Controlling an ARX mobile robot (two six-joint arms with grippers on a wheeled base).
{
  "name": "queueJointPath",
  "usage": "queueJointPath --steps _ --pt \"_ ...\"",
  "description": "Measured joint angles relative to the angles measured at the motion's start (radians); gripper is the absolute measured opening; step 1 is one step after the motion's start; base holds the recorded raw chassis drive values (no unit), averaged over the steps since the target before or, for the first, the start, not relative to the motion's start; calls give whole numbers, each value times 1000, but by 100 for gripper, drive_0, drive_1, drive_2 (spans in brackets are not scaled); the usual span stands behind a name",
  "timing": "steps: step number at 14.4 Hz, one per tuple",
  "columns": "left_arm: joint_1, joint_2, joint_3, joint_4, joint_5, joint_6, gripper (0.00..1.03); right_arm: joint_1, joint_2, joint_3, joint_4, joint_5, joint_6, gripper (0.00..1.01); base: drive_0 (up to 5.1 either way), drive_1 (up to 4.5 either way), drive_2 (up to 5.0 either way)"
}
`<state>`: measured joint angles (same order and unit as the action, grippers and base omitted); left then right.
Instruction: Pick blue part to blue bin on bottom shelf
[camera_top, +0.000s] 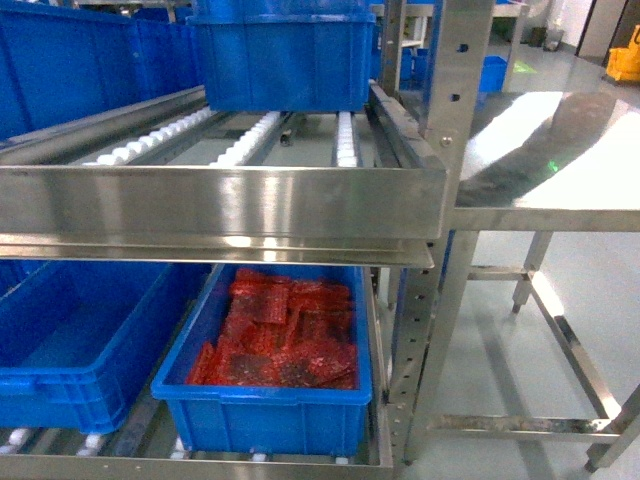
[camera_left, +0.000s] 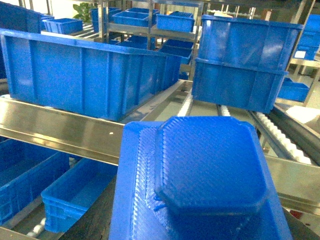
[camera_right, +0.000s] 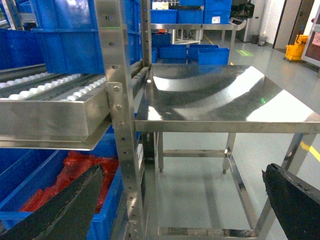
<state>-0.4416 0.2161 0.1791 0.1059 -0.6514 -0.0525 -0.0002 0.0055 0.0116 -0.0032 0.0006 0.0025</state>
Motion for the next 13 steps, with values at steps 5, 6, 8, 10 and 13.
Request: queueJointPath --steps 5,6,8,10,13 --pt "0 0 0 5 0 0 43 0 0 0 -1 0 0 98 -492 249 249" --pt "0 0 0 3 0 0 43 0 0 0 0 0 0 98 -507 233 233" --pt "1 0 0 2 -2 0 43 0 0 0 -3 0 0 98 -514 227 227" --pt "0 0 0 1 0 0 43 0 0 0 -1 0 0 98 -514 227 227" --pt "0 0 0 2 0 0 43 0 0 0 -2 0 0 98 -502 234 234"
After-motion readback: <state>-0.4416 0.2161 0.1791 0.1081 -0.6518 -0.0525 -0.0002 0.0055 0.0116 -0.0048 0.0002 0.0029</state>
